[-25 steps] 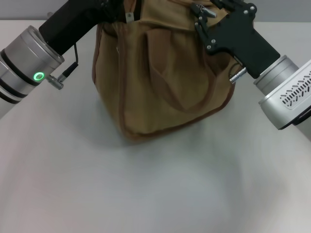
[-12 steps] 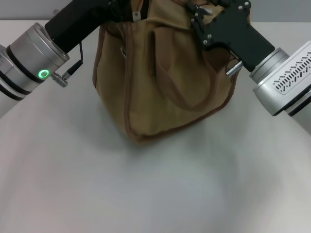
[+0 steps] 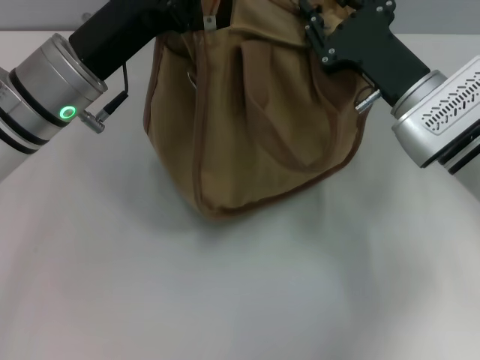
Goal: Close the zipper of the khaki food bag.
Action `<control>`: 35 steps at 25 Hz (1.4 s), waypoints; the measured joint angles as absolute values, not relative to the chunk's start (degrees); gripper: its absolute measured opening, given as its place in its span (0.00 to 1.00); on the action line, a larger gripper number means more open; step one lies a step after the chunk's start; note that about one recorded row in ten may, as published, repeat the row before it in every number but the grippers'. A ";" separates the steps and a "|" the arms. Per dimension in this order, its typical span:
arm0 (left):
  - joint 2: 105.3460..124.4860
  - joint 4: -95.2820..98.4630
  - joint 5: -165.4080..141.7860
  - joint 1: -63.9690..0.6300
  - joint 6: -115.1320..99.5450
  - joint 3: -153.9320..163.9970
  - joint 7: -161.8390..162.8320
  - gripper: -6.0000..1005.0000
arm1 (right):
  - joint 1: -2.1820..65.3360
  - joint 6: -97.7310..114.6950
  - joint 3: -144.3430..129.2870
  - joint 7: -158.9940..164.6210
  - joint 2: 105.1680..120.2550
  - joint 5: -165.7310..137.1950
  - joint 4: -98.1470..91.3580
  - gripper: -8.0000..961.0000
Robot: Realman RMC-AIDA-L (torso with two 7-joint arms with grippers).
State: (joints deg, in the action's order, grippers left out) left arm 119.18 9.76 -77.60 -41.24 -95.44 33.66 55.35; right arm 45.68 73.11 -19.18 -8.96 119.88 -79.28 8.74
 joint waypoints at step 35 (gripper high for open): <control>119.18 9.76 -77.51 -41.60 -95.15 33.62 55.55 0.11 | 43.66 69.98 -15.18 -6.78 119.81 -79.11 6.65 0.41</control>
State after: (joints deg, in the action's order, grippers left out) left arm 119.18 9.76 -77.51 -41.60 -95.15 33.62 55.55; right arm 43.66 69.98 -15.18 -6.78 119.81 -79.11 6.65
